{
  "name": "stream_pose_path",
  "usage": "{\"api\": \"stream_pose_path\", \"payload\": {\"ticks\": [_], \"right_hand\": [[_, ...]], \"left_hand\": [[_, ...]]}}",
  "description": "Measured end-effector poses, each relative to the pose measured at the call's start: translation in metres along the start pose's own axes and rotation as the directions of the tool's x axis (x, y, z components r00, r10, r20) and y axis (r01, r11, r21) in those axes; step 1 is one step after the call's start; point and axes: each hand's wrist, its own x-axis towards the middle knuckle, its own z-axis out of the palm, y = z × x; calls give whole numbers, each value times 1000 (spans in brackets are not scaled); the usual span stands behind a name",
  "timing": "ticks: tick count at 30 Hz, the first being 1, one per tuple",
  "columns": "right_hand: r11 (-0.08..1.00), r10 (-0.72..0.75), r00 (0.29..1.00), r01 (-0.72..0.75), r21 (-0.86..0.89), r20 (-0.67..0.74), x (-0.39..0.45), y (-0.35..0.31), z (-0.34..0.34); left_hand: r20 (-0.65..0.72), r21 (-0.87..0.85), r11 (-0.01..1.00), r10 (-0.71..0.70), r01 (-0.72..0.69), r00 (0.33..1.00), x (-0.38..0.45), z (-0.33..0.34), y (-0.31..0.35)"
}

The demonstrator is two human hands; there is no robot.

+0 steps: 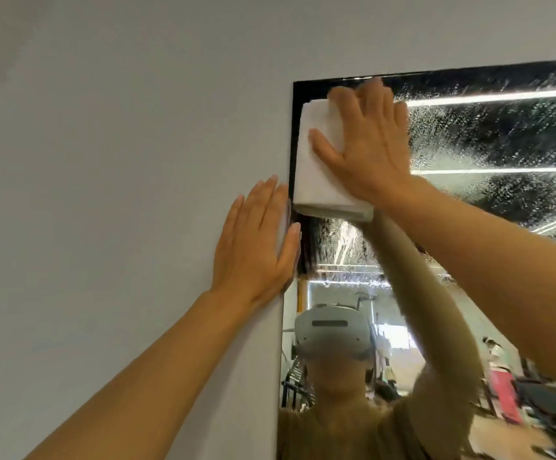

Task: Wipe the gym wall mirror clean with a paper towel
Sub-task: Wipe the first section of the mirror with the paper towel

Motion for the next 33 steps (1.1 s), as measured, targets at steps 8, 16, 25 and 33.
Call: {"api": "stream_pose_path", "payload": {"ticks": [8,16,25,33], "right_hand": [[999,19,1000,-19,-30,5,65,11,37],[994,-86,883,106,-17,462,34,16,27],[998,-35,938,51,-37,343,62,5,46],[983,67,933,-122,136,353,65,14,26]], "left_hand": [[67,7,998,64,-64,996,47,10,-3],[55,0,998,63,-64,996,48,9,-8],[48,-36,998,56,-54,997,48,16,-11],[48,-53,997,67,-64,997,47,16,-14]]}}
